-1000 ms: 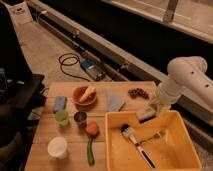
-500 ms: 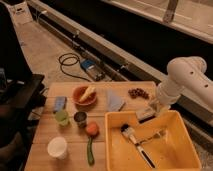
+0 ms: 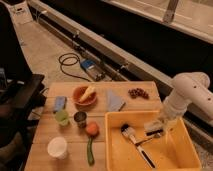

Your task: Wipe tray with eraser

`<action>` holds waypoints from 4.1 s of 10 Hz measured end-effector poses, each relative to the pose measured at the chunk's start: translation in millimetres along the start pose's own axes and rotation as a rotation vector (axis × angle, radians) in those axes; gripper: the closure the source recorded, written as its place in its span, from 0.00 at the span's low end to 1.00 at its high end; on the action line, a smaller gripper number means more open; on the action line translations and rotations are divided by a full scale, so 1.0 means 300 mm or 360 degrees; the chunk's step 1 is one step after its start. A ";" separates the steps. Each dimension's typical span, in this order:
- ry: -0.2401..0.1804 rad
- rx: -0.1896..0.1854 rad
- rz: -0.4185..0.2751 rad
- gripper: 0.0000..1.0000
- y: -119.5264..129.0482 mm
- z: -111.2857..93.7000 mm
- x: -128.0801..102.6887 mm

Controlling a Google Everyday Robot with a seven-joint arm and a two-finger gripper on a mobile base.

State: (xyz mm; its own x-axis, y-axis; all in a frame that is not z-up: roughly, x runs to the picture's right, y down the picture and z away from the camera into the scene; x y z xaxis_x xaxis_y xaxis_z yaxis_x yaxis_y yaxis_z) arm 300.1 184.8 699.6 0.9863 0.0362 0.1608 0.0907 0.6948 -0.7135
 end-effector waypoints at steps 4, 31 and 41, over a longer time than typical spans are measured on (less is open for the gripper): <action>-0.0024 -0.0078 0.0083 0.82 0.069 0.047 0.035; -0.0153 -0.0296 0.0346 0.82 0.262 0.296 0.060; -0.0198 -0.0196 0.0262 0.82 0.167 0.257 -0.008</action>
State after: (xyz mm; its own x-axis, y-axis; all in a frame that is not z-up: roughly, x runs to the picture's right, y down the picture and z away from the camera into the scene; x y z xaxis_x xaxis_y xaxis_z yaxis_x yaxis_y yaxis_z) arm 291.7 275.0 716.2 0.9653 0.2355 0.1126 -0.0465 0.5794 -0.8137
